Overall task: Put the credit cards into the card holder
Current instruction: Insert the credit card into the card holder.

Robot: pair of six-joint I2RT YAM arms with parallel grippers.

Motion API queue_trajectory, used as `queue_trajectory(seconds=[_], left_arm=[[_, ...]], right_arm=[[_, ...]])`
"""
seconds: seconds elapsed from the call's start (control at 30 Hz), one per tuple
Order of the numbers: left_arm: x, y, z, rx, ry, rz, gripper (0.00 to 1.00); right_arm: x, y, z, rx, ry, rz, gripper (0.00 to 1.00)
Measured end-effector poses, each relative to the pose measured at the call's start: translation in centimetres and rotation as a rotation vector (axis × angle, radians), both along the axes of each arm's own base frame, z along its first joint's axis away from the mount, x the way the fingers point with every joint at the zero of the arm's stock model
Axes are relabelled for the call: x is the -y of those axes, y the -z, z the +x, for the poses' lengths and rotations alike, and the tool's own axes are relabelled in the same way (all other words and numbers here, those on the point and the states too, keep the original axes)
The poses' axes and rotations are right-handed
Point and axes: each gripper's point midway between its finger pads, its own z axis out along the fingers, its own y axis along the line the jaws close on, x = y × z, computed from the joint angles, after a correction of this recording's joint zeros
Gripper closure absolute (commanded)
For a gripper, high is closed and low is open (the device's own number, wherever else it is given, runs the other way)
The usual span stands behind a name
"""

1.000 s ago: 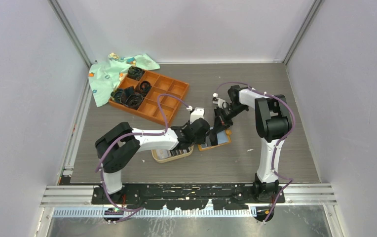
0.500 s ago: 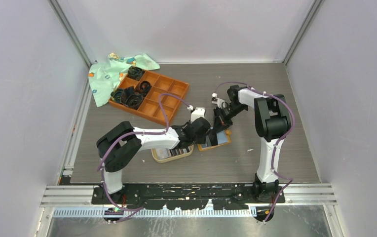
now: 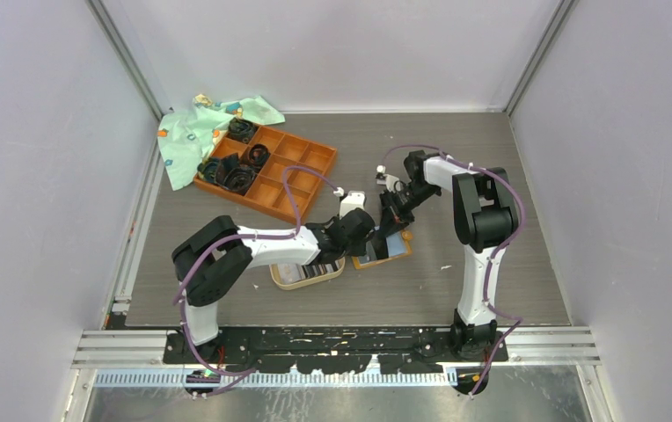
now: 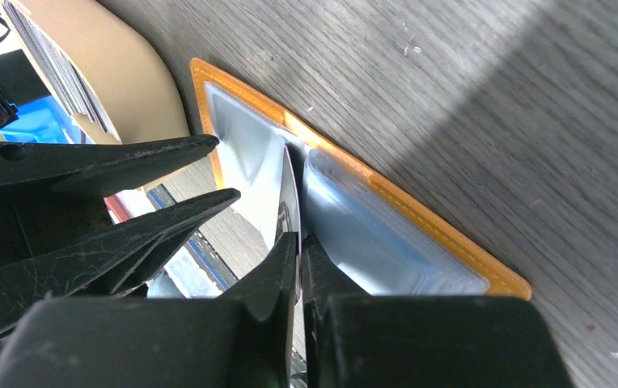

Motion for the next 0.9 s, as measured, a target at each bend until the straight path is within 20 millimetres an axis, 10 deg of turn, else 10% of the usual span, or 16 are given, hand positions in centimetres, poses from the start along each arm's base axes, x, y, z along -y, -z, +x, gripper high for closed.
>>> queue_trajectory(seconds=[0.9], left_arm=[[-0.02,-0.15,-0.13,0.013,0.013,-0.025,0.7]], right_arm=[[-0.52,0.18,-0.32,-0.03,-0.015,-0.034,0.89]])
